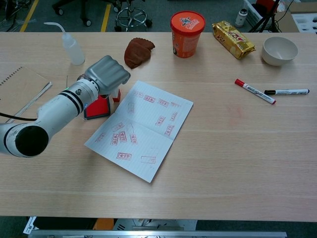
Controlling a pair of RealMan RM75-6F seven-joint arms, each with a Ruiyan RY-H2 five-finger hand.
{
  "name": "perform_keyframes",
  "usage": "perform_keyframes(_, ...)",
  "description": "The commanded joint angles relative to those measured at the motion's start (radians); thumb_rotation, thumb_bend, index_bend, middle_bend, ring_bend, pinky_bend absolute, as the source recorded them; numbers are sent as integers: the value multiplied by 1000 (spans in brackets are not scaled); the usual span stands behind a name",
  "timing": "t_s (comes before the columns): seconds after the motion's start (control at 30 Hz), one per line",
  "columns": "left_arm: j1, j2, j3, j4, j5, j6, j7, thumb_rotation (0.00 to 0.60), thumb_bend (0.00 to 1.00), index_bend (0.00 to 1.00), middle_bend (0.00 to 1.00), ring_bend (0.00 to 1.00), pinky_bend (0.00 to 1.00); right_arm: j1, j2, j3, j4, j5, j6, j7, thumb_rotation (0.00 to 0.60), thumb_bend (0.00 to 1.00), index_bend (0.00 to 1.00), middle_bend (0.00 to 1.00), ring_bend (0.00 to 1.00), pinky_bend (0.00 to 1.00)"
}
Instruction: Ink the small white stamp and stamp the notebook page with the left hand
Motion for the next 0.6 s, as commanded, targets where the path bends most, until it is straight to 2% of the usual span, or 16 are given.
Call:
perform_keyframes(0.03,-4,-10,-4,17,2,-6,-6,600,274,376,990,1000,1000,-1,1,0,-1,1,0,-1,600,68,432,514,407,505)
perform_keyframes(0.6,-23,-36,-31,24,-43,-19,3,600,274,401,989,1000,1000,-9,1,-3,10,7,-1,11,600,68,432,510,407,506)
